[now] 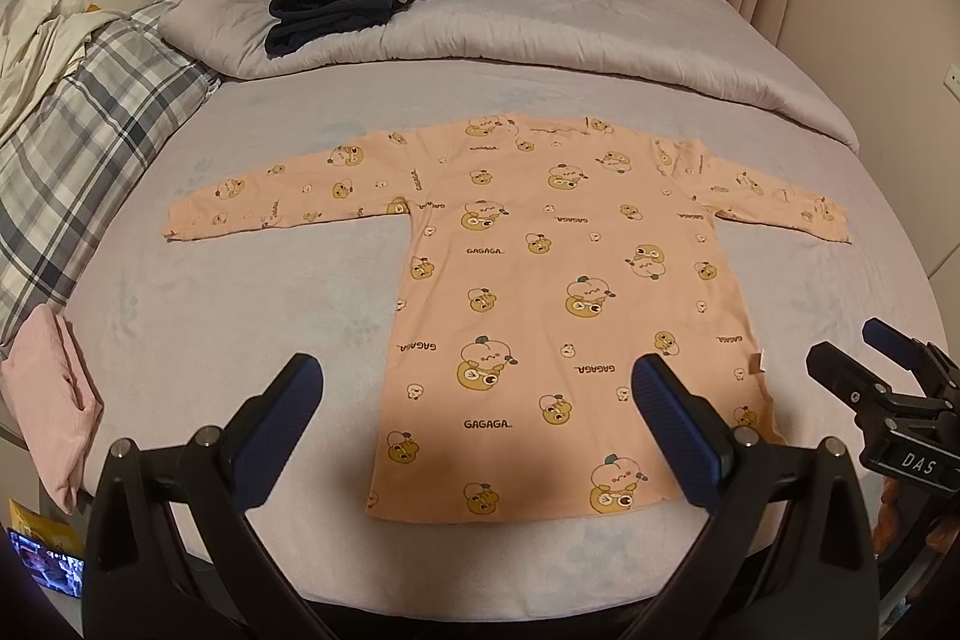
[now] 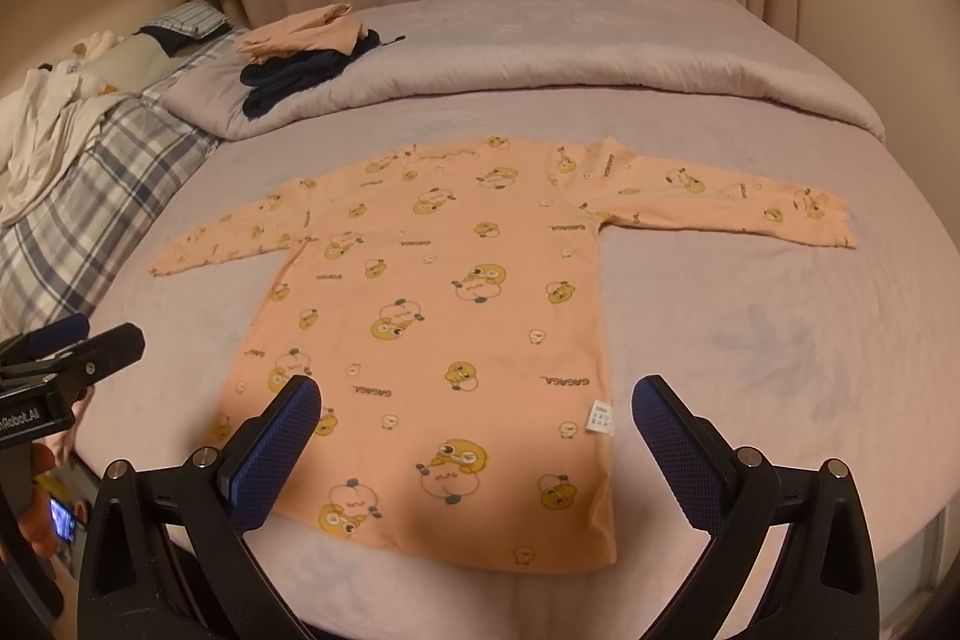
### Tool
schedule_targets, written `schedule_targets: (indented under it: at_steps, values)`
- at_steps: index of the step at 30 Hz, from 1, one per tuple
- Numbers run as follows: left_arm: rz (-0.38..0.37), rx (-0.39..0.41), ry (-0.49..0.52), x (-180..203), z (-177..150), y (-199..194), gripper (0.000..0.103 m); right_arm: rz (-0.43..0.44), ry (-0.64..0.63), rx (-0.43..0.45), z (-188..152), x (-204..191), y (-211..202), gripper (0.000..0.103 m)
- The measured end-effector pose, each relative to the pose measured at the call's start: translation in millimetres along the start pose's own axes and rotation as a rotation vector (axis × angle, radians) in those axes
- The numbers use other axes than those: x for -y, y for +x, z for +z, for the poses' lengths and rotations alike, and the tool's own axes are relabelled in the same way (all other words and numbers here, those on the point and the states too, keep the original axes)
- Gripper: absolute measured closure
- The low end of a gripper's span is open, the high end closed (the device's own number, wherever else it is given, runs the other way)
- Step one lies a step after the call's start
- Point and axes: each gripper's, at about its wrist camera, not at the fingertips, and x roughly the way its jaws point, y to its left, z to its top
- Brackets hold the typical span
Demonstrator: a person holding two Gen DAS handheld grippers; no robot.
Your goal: Fold small clothes
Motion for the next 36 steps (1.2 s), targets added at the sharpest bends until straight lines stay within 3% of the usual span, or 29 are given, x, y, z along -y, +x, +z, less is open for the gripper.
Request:
schedule_targets:
  at_steps: [36]
  values:
    - [0.004,-0.009,0.012,0.7,1.6,8.3,0.000,0.003,0.002,-0.015,-0.2,-3.7,4.4,0.000]
